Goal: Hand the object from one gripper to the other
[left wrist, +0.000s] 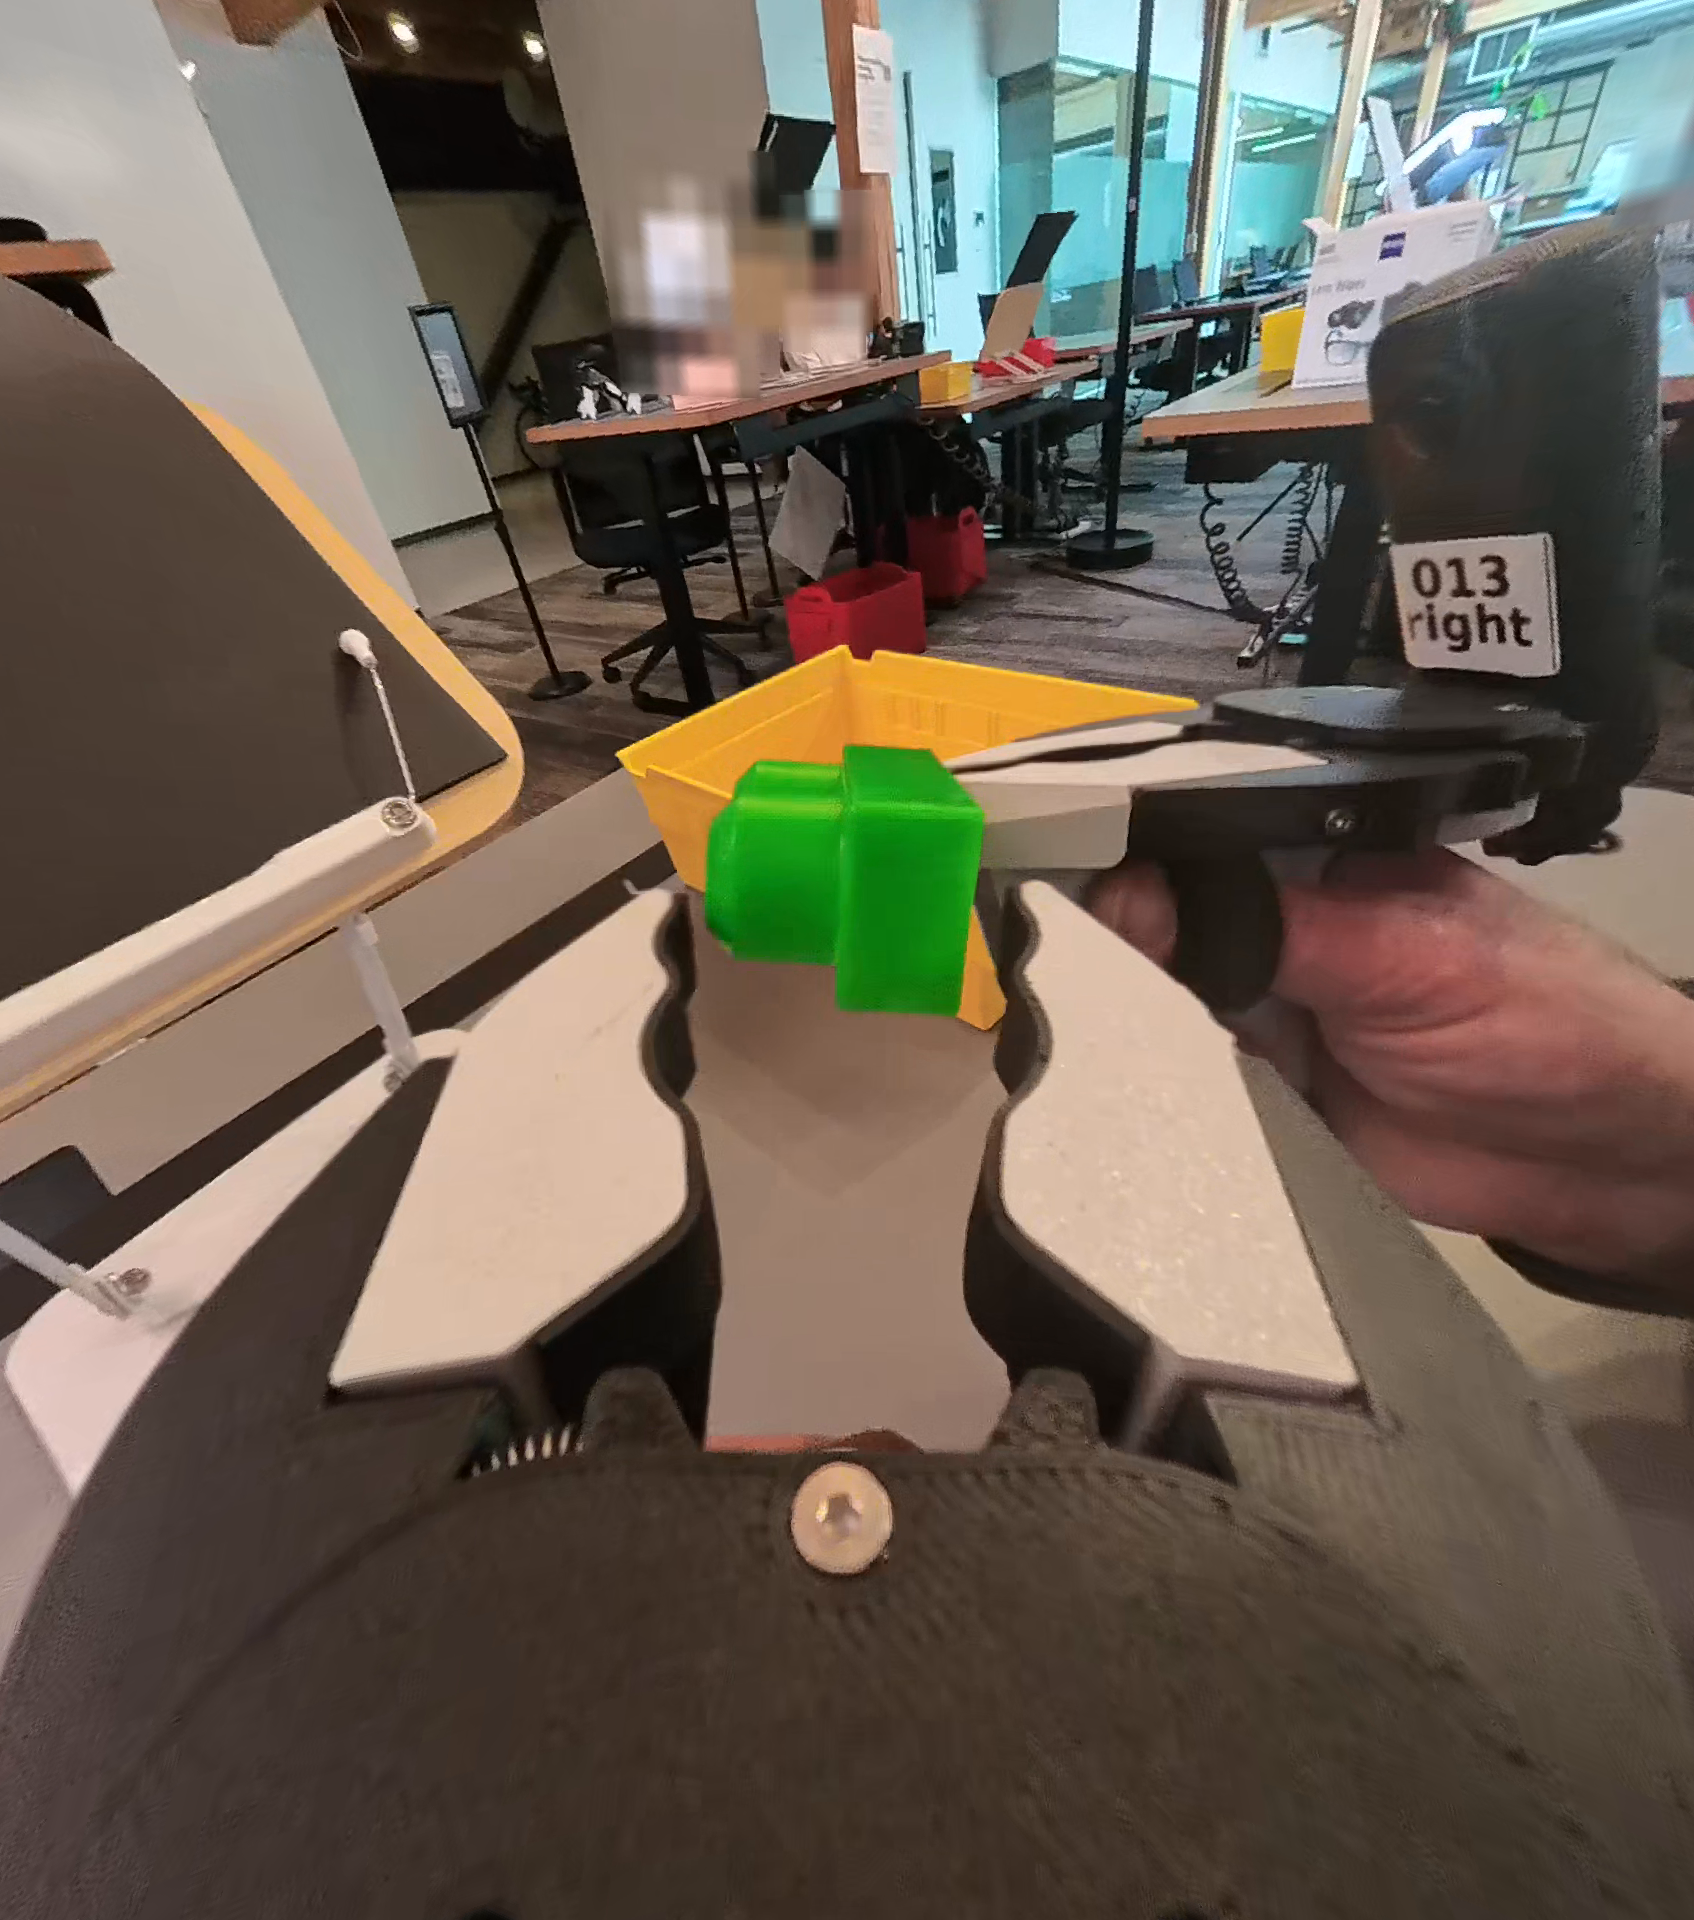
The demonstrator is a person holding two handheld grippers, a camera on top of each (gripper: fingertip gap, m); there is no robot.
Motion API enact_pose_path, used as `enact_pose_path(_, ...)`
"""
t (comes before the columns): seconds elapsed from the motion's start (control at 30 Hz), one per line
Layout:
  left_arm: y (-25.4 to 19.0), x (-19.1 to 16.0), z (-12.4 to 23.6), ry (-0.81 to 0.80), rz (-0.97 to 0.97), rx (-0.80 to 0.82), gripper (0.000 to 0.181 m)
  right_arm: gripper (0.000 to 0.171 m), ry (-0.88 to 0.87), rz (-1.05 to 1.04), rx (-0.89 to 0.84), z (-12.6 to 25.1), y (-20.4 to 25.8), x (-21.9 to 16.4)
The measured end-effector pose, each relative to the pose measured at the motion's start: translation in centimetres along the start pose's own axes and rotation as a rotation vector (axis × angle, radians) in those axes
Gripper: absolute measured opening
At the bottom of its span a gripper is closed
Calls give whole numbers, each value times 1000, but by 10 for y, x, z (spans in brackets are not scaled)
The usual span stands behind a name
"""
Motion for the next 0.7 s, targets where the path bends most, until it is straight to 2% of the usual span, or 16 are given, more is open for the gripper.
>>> enact_pose_path(0.07,1,0,0,-32,7,20,44,1,-9,-1,3,0,3,-1)
enact_pose_path(0.23,6,2,5,-72,66,10,43,6,1,30,30,-1,9,-4)
enact_pose_path(0.33,12,3,8,-67,124,0,43,19,10,110,13,5,7,1)
enact_pose_path(0.43,17,5,12,-48,141,-20,43,28,39,314,-13,13,7,12)
enact_pose_path(0.7,19,9,14,36,157,-61,43,23,223,1193,33,7,36,28)
Point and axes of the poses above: each gripper's, where its closed fingertips meet, z back along the fingers, x out of its top, y = z × x across the jaws, the point moved 5 cm from there along z, back along the fingers, and after that the axes turned 8 degrees about -y, right-handed, at the moved point
